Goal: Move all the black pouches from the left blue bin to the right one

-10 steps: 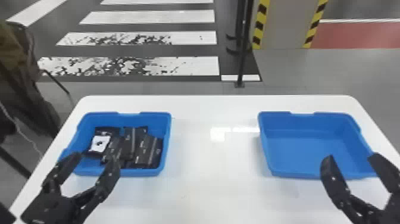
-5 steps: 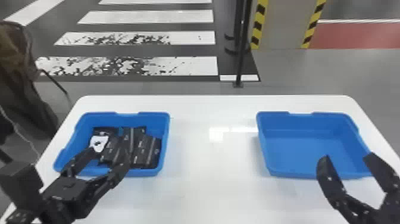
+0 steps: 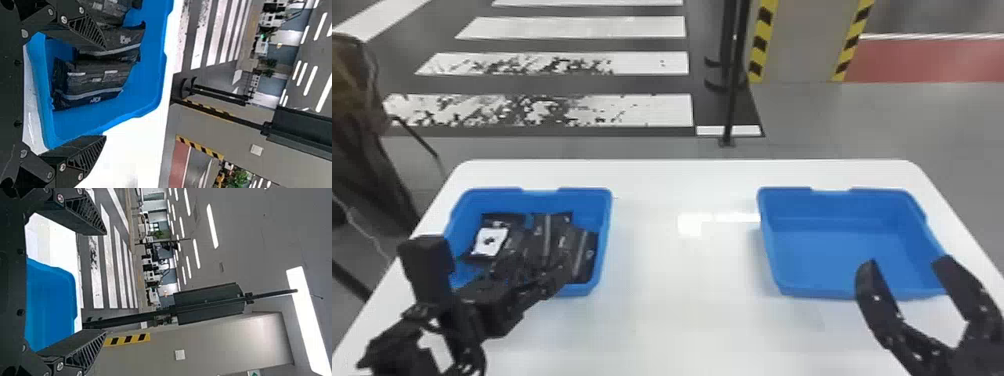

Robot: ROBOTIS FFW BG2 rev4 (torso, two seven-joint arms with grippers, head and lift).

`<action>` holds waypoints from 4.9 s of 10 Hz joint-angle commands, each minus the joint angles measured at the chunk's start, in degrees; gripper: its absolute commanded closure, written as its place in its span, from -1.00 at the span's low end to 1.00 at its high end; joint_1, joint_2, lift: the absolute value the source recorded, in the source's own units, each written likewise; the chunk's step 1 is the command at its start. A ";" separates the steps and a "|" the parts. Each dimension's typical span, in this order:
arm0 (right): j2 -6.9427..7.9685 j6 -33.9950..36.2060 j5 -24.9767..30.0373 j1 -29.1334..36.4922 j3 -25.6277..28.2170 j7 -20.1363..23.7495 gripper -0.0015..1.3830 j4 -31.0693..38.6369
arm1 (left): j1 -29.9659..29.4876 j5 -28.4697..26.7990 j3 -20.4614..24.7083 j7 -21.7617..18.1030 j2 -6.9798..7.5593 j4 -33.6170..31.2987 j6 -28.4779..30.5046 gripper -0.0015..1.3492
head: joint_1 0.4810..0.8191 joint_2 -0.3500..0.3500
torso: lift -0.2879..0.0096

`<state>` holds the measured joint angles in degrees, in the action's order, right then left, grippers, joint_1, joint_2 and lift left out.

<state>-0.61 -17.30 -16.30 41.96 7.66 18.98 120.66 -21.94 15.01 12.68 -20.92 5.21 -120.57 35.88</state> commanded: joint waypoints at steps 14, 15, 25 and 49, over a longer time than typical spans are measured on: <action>-0.18 0.00 -1.29 -0.48 -0.69 0.00 -0.80 -1.06 | 17.72 5.79 -2.63 1.41 1.30 17.98 16.85 0.35 | 0.27 -0.10 | -0.01; -0.18 0.00 -1.52 -0.48 -0.69 0.00 -0.80 -1.20 | 17.72 5.45 -2.40 1.41 1.30 17.98 16.85 0.78 | 0.27 -0.10 | -0.01; -2.55 5.06 -13.52 -4.14 -6.75 2.11 -0.79 -0.64 | 0.99 14.59 -6.40 -0.97 2.96 -9.16 12.35 0.80 | 0.27 -0.15 | -0.01; -11.25 18.28 -16.72 -31.70 -4.69 1.50 0.85 -26.38 | -8.15 21.21 -10.74 -1.49 1.21 -16.75 0.82 -0.79 | 0.27 -0.53 | -0.01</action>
<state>-11.81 0.24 -34.85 12.50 1.24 20.48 97.40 -28.69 37.18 0.27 -22.42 7.07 -136.08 36.80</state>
